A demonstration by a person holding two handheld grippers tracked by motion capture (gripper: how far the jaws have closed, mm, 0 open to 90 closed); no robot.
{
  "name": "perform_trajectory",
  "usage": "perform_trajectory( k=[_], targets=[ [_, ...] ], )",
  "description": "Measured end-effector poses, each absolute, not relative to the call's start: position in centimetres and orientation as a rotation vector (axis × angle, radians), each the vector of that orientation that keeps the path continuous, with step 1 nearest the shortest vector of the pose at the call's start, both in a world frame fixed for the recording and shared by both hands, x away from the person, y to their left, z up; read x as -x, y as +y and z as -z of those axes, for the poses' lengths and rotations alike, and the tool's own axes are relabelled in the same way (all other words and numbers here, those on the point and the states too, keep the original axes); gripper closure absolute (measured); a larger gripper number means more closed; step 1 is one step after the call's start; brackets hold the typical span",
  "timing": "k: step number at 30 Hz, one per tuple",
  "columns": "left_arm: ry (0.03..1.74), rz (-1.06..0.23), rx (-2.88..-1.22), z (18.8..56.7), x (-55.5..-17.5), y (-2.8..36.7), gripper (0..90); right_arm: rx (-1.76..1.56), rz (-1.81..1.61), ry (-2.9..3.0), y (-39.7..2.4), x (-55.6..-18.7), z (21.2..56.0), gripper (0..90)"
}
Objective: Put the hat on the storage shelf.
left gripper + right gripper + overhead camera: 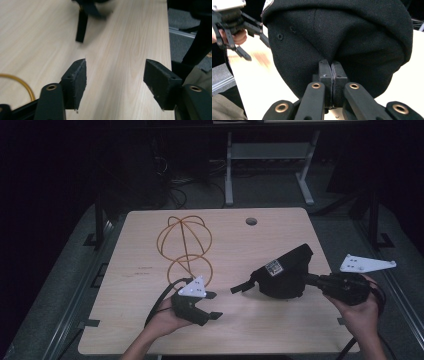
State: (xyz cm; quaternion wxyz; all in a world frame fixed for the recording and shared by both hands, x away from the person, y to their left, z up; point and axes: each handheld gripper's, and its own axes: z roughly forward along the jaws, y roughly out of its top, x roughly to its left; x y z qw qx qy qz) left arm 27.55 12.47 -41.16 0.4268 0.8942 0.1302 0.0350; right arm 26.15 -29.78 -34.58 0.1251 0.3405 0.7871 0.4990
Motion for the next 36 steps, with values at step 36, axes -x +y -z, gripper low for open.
perform_trajectory(
  k=[36],
  targets=[
    [0.354,-0.165,-2.215,42.3,-27.4,13.8,28.1,-0.844,-1.529,2.342,-24.0,-31.0,26.0,89.1]
  ],
)
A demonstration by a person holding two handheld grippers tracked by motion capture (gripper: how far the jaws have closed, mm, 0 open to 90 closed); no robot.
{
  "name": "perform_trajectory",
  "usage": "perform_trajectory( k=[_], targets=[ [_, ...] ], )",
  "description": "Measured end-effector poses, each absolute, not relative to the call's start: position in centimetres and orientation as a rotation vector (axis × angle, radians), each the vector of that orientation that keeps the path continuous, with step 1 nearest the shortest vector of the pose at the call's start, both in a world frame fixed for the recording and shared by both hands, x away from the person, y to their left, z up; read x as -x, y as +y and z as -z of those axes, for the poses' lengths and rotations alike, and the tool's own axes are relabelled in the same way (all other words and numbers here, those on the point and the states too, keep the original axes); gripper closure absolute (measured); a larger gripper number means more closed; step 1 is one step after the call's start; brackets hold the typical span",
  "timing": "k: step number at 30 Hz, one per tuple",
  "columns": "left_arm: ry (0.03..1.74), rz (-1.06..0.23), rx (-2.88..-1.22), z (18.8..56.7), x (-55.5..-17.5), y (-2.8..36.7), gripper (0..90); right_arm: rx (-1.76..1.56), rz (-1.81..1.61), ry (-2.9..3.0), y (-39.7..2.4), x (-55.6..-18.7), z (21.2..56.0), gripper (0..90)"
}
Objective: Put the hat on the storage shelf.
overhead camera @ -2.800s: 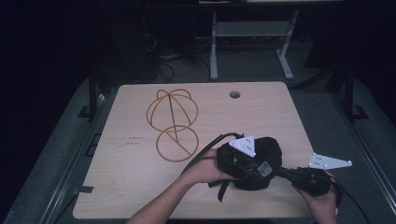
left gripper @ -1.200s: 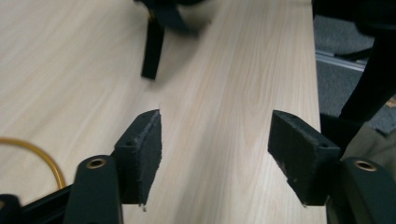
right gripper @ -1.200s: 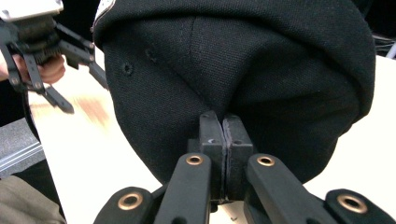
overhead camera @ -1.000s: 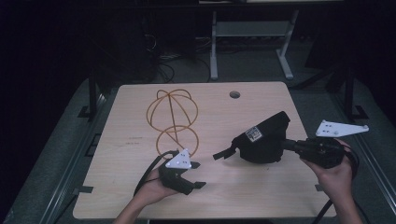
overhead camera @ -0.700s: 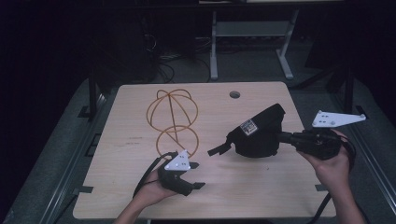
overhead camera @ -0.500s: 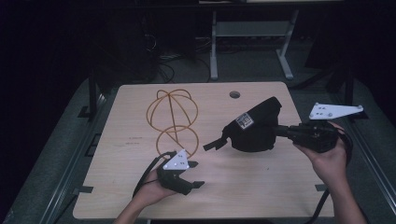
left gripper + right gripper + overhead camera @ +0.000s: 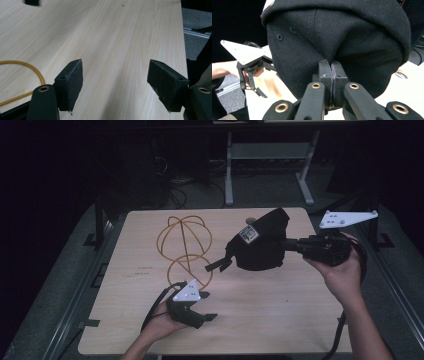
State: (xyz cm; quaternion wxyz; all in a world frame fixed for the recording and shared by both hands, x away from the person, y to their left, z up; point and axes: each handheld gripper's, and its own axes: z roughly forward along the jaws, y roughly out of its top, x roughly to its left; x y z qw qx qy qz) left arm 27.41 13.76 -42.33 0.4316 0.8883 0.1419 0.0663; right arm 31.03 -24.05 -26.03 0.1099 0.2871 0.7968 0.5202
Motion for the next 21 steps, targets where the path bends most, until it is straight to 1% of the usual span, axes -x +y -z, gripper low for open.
perform_trajectory(
  k=[8,17,21],
  targets=[
    [0.368,-0.160,-2.205,42.3,-27.5,13.9,28.0,-0.793,-1.526,2.366,-21.7,-32.3,23.8,89.1],
    [0.390,-0.155,-2.195,42.3,-27.6,14.1,28.0,-0.760,-1.516,2.399,-19.1,-33.7,22.5,89.2],
    [0.365,-0.170,-2.211,42.3,-27.5,14.1,28.0,-0.756,-1.506,2.413,-18.0,-34.3,22.2,89.2]
  ],
)
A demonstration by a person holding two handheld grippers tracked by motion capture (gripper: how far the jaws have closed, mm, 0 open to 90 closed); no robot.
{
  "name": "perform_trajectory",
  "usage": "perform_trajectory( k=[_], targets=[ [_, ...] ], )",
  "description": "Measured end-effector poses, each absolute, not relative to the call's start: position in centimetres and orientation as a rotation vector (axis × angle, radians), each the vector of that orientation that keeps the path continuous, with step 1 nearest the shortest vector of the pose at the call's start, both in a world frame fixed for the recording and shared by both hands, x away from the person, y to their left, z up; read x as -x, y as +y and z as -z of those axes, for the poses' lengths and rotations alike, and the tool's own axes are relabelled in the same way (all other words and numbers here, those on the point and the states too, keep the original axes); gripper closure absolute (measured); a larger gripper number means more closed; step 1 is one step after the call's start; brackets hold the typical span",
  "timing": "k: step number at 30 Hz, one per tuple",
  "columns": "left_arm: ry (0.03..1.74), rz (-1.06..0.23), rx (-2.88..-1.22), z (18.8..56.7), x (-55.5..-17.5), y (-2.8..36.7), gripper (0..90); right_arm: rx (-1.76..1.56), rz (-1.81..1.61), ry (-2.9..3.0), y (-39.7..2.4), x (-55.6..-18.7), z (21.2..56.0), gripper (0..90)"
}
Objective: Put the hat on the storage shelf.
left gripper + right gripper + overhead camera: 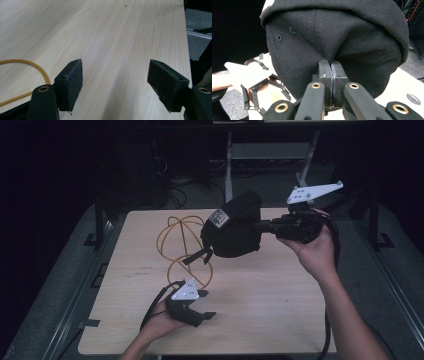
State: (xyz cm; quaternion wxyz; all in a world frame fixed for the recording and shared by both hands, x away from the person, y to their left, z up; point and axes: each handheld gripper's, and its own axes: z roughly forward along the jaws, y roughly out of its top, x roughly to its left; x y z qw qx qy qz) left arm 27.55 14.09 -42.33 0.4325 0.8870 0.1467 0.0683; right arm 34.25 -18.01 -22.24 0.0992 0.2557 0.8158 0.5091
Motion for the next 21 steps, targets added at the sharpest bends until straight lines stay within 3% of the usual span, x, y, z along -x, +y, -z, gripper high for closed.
perform_trajectory(
  k=[21],
  targets=[
    [0.376,-0.169,-2.199,42.5,-27.7,14.3,27.8,-0.691,-1.490,2.457,-12.5,-37.1,19.2,89.1]
  ],
)
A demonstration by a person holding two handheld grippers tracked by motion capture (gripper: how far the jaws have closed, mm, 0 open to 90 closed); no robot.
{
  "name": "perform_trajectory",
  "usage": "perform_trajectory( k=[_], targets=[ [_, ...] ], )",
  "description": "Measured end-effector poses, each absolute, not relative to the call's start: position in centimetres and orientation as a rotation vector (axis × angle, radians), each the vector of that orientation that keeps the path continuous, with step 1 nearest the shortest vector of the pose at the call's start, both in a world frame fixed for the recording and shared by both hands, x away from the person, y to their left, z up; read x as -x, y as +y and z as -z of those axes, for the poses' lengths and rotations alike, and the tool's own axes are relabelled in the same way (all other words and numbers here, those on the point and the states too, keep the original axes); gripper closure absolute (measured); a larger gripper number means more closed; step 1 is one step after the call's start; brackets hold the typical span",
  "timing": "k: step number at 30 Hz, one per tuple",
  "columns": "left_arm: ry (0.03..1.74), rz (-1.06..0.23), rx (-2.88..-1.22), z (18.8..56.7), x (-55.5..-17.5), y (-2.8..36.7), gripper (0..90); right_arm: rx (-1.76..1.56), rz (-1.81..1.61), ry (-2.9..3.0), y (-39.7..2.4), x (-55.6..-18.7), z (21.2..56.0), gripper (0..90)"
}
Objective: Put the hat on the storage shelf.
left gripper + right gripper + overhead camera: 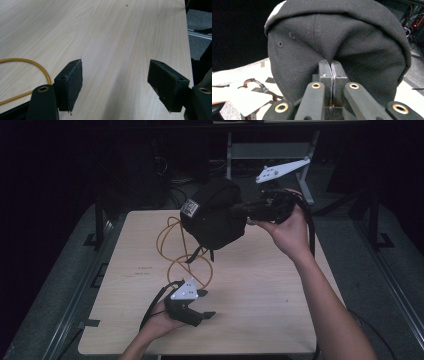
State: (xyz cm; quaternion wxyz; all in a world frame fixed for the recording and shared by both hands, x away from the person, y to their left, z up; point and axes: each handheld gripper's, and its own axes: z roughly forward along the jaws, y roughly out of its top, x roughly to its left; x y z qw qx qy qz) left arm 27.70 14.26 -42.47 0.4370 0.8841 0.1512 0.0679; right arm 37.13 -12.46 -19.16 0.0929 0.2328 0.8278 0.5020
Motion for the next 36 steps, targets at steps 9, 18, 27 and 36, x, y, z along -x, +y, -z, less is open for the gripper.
perform_trajectory(
  k=[9,18,27,36],
  targets=[
    [0.375,-0.164,-2.198,42.4,-27.7,14.3,27.4,-0.604,-1.394,2.542,-12.3,-37.1,17.7,89.1],
    [0.346,-0.161,-2.211,42.4,-27.5,13.8,27.3,-0.607,-1.369,2.590,-14.1,-35.5,17.8,89.0],
    [0.332,-0.150,-2.211,42.5,-27.1,13.3,27.3,-0.587,-1.386,2.609,-11.9,-36.9,17.6,89.0],
    [0.308,-0.144,-2.224,42.5,-26.9,13.1,27.3,-0.553,-1.414,2.623,-8.1,-38.9,17.9,89.0]
  ],
)
